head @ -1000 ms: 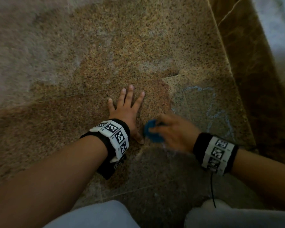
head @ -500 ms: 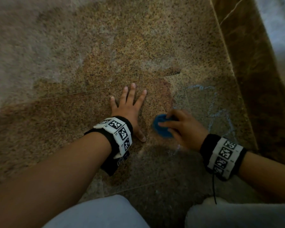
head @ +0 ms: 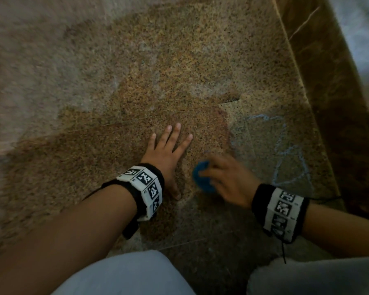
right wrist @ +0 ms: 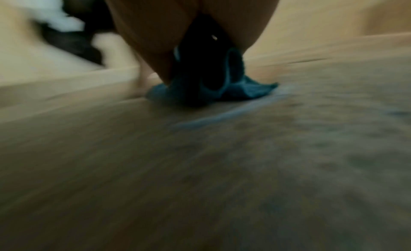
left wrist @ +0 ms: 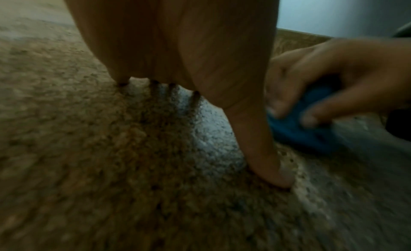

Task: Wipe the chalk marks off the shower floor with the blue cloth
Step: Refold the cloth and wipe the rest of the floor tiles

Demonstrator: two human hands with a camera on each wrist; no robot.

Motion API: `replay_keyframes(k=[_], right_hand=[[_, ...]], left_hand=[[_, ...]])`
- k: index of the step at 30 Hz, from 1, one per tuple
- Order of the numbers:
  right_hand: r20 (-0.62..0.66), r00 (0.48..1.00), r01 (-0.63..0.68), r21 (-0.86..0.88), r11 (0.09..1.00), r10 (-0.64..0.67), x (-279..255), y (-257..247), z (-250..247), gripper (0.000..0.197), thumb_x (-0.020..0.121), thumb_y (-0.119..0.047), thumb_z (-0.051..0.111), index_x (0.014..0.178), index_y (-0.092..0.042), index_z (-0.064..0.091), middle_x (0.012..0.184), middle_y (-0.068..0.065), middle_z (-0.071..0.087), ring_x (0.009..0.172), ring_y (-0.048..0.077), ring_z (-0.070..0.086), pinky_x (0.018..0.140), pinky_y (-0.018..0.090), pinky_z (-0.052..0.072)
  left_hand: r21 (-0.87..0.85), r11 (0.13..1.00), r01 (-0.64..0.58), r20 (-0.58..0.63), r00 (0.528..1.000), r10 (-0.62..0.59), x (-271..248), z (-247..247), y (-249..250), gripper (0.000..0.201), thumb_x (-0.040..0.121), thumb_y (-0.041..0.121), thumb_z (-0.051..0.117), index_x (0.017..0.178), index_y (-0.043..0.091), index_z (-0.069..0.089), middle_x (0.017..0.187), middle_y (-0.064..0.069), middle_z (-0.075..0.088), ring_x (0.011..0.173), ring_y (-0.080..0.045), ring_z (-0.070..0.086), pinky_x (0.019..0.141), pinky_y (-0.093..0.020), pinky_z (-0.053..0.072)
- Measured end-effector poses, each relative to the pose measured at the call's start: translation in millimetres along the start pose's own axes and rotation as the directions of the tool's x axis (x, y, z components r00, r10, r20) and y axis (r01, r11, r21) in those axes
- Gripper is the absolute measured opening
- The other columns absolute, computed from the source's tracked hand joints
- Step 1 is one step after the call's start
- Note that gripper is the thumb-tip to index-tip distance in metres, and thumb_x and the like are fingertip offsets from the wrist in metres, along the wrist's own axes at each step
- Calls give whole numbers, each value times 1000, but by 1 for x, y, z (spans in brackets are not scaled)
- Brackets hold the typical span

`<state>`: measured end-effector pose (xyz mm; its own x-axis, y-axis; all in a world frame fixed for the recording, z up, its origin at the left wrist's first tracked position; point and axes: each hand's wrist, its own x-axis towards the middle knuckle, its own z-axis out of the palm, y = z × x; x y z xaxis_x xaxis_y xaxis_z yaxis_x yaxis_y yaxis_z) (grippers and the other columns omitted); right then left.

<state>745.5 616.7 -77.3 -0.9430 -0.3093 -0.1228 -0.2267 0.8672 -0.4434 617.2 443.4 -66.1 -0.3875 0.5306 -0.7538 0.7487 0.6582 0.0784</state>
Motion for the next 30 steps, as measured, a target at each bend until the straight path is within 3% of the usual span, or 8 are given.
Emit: replay_keyframes(k=[2, 4, 10, 14, 17, 20, 24, 30], right_hand=[[124, 964, 228, 85, 970, -237, -12, -17, 13, 37, 69, -13, 79, 104, -19, 70, 97, 6, 61, 83, 25, 58, 67, 32, 52], [215, 920, 308, 124, 943, -328, -17, -21, 15, 35, 72, -17, 77, 106, -22, 69, 98, 2, 60, 87, 21, 52, 65, 31, 53], [-42, 999, 16, -141, 990, -22, 3, -1, 1, 28, 84, -28, 52, 105, -25, 70, 100, 2, 61, 82, 23, 53, 69, 33, 55], [52, 990, 128, 17, 992, -129, -15, -15, 13, 40, 88, -31, 39, 116, -17, 65, 107, 6, 61, 92, 26, 57, 75, 35, 53], [126, 972, 194, 42, 980, -198, -16, -9, 9, 38, 87, -26, 47, 121, -16, 59, 108, 8, 60, 88, 26, 59, 72, 35, 55], [32, 994, 103, 35, 994, -104, -19, -4, 11, 39, 82, -24, 57, 121, -21, 60, 110, 9, 59, 89, 28, 60, 70, 40, 56], [121, 944, 309, 6, 951, -308, -34, -13, 24, 40, 77, -23, 68, 116, -30, 63, 113, 5, 58, 94, 21, 48, 69, 31, 53], [-77, 990, 109, -96, 989, -117, -40, 14, 22, 39, 89, -15, 43, 125, -22, 55, 128, 8, 59, 116, 33, 53, 83, 46, 54]], left_hand=[[0, 1000, 5, -10, 1000, -5, 2, 0, -1, 153, 52, 72, 78, 141, 29, -39, 145, -7, -49, 139, -30, -36, 114, -55, -12], [3, 1000, 11, -11, 1000, -11, 2, 0, -1, 153, 51, 72, 78, 141, 29, -39, 145, -7, -48, 139, -29, -35, 114, -55, -12], [-1, 1000, 14, -5, 1000, -14, 2, -2, -1, 154, 51, 71, 79, 139, 31, -40, 144, -6, -49, 139, -29, -35, 114, -55, -11], [-16, 1000, 8, -9, 1000, -8, 3, 0, -2, 153, 50, 72, 79, 139, 33, -40, 143, -4, -51, 139, -28, -37, 114, -55, -12], [-15, 1000, 12, -7, 1000, -12, 3, 0, -2, 154, 49, 73, 79, 138, 33, -40, 143, -3, -51, 139, -28, -37, 113, -55, -13], [-17, 1000, 13, -7, 1000, -13, 3, 0, -2, 155, 48, 72, 79, 138, 34, -41, 143, -3, -51, 139, -28, -37, 114, -55, -12], [-14, 1000, 17, -6, 1000, -17, 4, 0, -2, 156, 46, 74, 79, 137, 35, -42, 143, -2, -52, 138, -27, -37, 113, -55, -13], [-9, 1000, 25, -3, 1000, -25, 4, -1, -1, 157, 45, 73, 80, 138, 34, -41, 143, -3, -51, 139, -27, -37, 113, -54, -13]])
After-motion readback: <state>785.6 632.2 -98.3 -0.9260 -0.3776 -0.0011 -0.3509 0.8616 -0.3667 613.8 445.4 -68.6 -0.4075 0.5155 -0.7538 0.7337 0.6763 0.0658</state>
